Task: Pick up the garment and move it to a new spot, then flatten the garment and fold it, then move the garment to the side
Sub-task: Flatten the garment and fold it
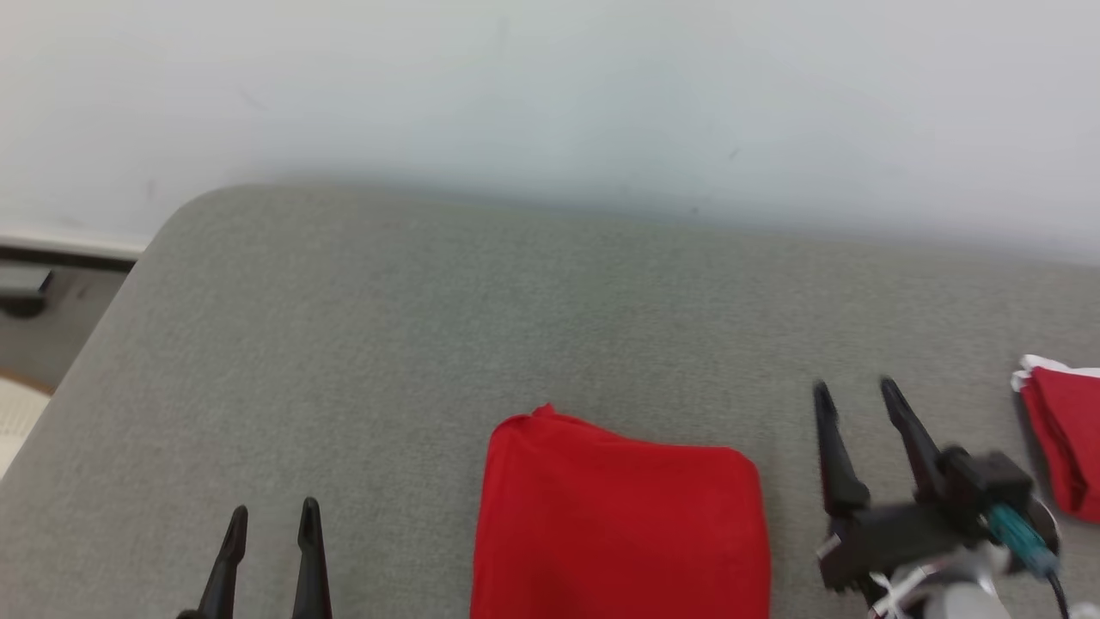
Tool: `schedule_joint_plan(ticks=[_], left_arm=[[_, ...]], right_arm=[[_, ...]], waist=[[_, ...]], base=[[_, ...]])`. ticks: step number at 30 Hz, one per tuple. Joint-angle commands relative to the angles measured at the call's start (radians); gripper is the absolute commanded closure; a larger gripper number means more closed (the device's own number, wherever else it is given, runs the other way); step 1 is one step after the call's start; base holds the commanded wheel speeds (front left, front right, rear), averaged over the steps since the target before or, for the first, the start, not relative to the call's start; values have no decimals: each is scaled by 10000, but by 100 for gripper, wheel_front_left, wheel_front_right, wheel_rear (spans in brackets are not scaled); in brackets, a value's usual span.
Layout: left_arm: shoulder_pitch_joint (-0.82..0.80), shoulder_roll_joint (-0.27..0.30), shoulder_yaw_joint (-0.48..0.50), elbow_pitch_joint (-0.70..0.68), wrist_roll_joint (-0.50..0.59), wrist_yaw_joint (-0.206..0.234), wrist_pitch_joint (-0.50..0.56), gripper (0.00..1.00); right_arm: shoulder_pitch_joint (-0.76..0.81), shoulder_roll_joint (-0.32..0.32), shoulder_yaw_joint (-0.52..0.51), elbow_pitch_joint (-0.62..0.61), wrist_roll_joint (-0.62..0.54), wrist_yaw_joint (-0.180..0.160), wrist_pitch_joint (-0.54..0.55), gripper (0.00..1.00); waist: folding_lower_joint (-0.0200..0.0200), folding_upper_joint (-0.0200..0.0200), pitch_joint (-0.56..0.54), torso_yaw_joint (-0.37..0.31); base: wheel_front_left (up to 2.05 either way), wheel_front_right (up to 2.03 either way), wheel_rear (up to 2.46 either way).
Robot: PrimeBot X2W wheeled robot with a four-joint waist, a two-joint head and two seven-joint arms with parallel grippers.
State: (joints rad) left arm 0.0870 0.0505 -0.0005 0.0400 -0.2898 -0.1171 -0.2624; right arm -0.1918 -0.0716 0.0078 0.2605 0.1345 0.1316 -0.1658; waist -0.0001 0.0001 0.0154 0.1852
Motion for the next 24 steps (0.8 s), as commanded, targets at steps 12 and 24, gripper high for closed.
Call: schedule_joint_plan(ticks=[12,24], left_arm=[[514,4,263,312,329,-81,-23,0],[502,46,95,679,242,-133,-23,0]], right_arm=[[2453,216,-769,-1479,459,-22,-294,0],[2394,211,-575,-554,683,-22,-515,0]], waist=[[1,-1,-632,-1100],[1,-1,-649,-1102]], base=[[0,0,0],[0,0,0]])
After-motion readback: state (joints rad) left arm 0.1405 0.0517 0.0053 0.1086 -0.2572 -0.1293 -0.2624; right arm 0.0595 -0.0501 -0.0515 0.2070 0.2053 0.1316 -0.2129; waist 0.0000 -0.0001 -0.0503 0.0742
